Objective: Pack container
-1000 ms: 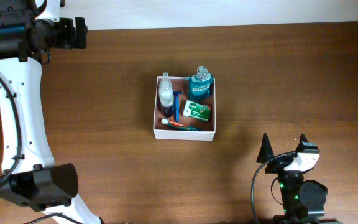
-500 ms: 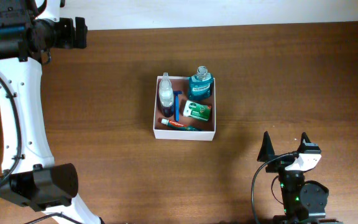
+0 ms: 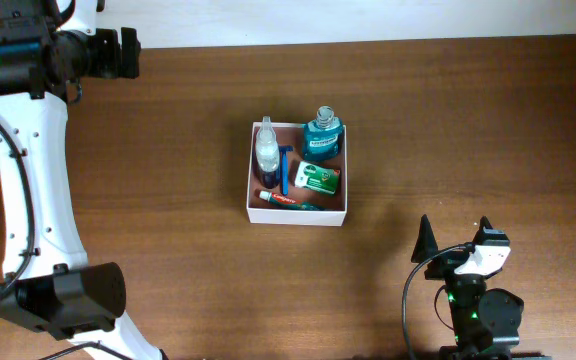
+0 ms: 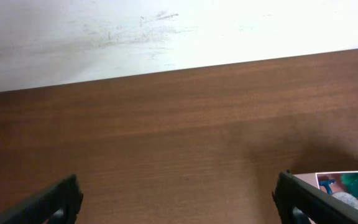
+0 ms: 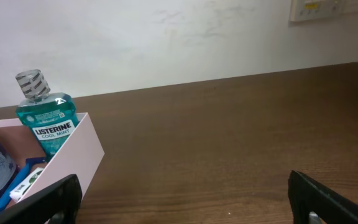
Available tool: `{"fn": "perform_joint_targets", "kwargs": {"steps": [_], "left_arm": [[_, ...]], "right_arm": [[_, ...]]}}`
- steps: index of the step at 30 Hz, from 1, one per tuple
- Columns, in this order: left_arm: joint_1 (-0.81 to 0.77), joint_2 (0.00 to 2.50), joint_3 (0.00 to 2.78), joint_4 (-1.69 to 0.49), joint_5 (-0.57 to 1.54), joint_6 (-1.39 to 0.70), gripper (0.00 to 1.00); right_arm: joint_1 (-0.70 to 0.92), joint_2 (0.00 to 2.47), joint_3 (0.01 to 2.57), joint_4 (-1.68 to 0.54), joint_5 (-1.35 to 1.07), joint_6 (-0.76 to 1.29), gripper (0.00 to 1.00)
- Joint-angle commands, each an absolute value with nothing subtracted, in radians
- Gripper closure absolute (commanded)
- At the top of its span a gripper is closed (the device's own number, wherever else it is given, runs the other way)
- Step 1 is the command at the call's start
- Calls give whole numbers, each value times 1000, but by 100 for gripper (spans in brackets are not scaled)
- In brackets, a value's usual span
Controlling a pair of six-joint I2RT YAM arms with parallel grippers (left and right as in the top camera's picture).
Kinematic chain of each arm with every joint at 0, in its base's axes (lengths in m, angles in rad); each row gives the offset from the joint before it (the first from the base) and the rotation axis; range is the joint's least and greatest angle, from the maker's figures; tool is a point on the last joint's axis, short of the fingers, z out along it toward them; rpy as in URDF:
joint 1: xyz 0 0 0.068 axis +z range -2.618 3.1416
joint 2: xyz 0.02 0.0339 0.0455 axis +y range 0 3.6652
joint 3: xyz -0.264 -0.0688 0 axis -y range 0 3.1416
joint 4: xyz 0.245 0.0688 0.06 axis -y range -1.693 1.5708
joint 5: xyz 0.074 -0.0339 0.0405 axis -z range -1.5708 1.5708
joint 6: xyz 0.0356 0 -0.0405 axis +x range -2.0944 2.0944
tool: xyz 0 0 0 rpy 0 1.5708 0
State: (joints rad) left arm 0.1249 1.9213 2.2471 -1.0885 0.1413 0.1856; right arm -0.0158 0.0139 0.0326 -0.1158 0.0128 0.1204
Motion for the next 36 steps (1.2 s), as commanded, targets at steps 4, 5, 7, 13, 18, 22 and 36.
{"fn": "perform_joint_targets", "kwargs": {"steps": [4, 5, 7, 13, 18, 22, 36], "left_arm": [[125, 1909, 2255, -1087, 141, 176, 1], [125, 1909, 2255, -1087, 141, 176, 1], [125, 1909, 2255, -1087, 141, 176, 1], [125, 1909, 2255, -1087, 141, 176, 1], [125, 1909, 2255, -1087, 141, 176, 1], [125, 1909, 2255, -1087, 141, 176, 1], [125, 1909, 2255, -1087, 141, 176, 1]], "right_arm": [[13, 3, 23, -115, 11, 110, 1], [23, 3, 23, -115, 11, 110, 1], [39, 3, 23, -115, 11, 110, 2], [38, 3, 23, -115, 10, 110, 2], [38, 3, 23, -115, 10, 110, 1], [38, 3, 23, -115, 11, 110, 2], [38, 3, 23, -115, 10, 110, 2]]}}
